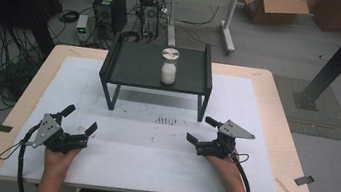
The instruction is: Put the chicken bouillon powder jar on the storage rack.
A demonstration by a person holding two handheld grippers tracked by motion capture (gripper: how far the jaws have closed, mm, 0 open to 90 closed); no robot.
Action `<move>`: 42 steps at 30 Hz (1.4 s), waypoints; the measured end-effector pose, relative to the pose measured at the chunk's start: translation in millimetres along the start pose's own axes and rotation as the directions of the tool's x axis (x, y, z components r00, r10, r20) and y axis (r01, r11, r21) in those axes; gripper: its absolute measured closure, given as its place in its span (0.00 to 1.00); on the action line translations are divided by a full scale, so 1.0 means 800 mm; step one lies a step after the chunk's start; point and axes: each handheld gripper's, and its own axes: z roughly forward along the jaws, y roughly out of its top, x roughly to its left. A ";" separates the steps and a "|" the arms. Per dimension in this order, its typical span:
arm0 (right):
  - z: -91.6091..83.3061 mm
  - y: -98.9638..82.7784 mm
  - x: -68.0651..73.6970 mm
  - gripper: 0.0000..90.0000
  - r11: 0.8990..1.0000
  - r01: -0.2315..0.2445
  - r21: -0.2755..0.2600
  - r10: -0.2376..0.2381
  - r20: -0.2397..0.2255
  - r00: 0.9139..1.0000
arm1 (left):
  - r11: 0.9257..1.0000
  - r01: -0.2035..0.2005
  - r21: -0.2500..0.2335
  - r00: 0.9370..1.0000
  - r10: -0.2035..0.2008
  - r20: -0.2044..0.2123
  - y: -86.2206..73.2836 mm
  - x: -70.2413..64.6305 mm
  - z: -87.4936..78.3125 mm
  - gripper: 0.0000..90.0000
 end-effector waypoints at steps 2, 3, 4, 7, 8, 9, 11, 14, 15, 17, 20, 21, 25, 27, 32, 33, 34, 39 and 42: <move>-0.001 -0.001 0.000 0.00 1.000 0.000 -0.011 0.000 0.000 1.000 | 1.000 -0.001 0.000 1.000 0.001 0.000 0.000 0.000 0.000 0.00; -0.002 -0.001 0.000 0.00 1.000 0.006 -0.019 -0.006 0.000 1.000 | 1.000 0.000 0.000 1.000 0.000 0.000 0.000 0.000 0.000 0.00; -0.002 -0.001 0.000 0.00 1.000 0.006 -0.019 -0.006 0.000 1.000 | 1.000 0.000 0.001 1.000 0.000 0.000 0.000 0.000 0.000 0.00; -0.003 -0.002 0.003 0.00 0.999 0.022 -0.028 -0.022 0.003 1.000 | 1.000 -0.001 0.001 1.000 0.001 0.000 0.000 0.000 0.000 0.00; -0.003 -0.002 0.004 0.00 0.999 0.033 -0.026 -0.032 0.002 0.999 | 1.000 -0.001 0.001 1.000 0.001 0.000 0.000 0.000 0.000 0.00; -0.003 -0.002 0.005 0.00 0.999 0.041 -0.025 -0.041 0.004 0.999 | 1.000 0.000 0.003 1.000 0.000 0.000 0.000 0.000 0.000 0.00; -0.003 -0.003 0.008 0.00 0.998 0.054 -0.027 -0.054 0.016 0.998 | 1.000 -0.001 0.003 1.000 0.001 0.001 0.000 0.000 0.000 0.00; -0.006 -0.004 0.008 0.00 0.997 0.052 -0.050 -0.051 0.025 0.998 | 1.000 -0.002 0.005 1.000 0.002 0.000 0.000 0.000 0.000 0.00; -0.008 -0.005 0.008 0.00 0.996 0.050 -0.069 -0.048 0.029 0.998 | 1.000 -0.001 0.004 1.000 0.001 0.000 0.000 0.000 0.000 0.00; -0.014 -0.009 0.010 0.00 0.989 0.071 -0.127 -0.067 0.036 0.997 | 1.000 -0.002 0.005 1.000 0.002 0.000 0.000 0.000 0.000 0.00; -0.017 -0.011 0.013 0.00 0.984 0.092 -0.153 -0.087 0.042 0.995 | 1.000 -0.002 0.005 1.000 0.002 0.001 0.000 0.000 0.000 0.00; -0.019 -0.012 0.014 0.00 0.981 0.102 -0.167 -0.096 0.044 0.994 | 1.000 -0.004 0.004 1.000 0.004 0.001 0.000 0.000 0.000 0.00; -0.019 -0.013 0.015 0.00 0.979 0.110 -0.173 -0.104 0.044 0.994 | 1.000 -0.003 0.004 1.000 0.003 0.000 0.000 0.000 0.000 0.00; -0.020 -0.013 0.016 0.00 0.977 0.117 -0.178 -0.111 0.045 0.993 | 1.000 -0.003 0.001 1.000 0.003 0.000 0.000 0.000 0.000 0.00; -0.020 -0.013 0.016 0.00 0.976 0.119 -0.181 -0.113 0.044 0.993 | 1.000 0.000 0.000 1.000 0.000 0.000 0.000 0.000 0.000 0.00; -0.020 -0.013 0.016 0.00 0.976 0.121 -0.181 -0.115 0.044 0.992 | 1.000 0.000 0.001 1.000 0.000 0.000 0.000 0.000 0.000 0.00; -0.020 -0.013 0.016 0.00 0.975 0.123 -0.183 -0.116 0.045 0.992 | 1.000 0.001 0.000 1.000 -0.001 0.000 0.000 0.000 0.000 0.00; -0.021 -0.014 0.017 0.00 0.975 0.129 -0.183 -0.123 0.045 0.991 | 1.000 -0.002 0.000 1.000 0.002 0.000 0.000 0.000 0.000 0.00; -0.021 -0.014 0.017 0.00 0.974 0.130 -0.186 -0.124 0.044 0.991 | 1.000 0.000 0.002 1.000 0.000 0.000 0.000 0.000 0.000 0.00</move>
